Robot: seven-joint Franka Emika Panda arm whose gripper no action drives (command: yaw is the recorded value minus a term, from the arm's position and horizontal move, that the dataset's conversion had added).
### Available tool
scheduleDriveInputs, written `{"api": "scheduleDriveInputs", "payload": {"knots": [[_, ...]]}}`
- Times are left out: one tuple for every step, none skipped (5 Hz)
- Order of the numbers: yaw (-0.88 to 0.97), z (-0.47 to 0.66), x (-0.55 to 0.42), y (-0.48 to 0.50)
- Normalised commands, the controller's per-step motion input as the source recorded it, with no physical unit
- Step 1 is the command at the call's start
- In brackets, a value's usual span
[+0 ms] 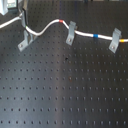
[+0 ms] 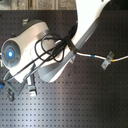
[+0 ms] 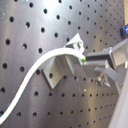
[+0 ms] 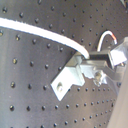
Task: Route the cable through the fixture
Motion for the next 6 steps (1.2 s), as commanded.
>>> {"api": "scheduleDriveInputs", "payload": {"knots": [[0.40,-0.04,0.311,0.306],[0.49,-0.03,0.318,0.223],[0.22,0.17,0.202,0.046],[0.00,0.12,0.001,-0.032],[0.00,0.00,-0.084,-0.070],[-0.08,0.01,-0.193,-0.160]]}}
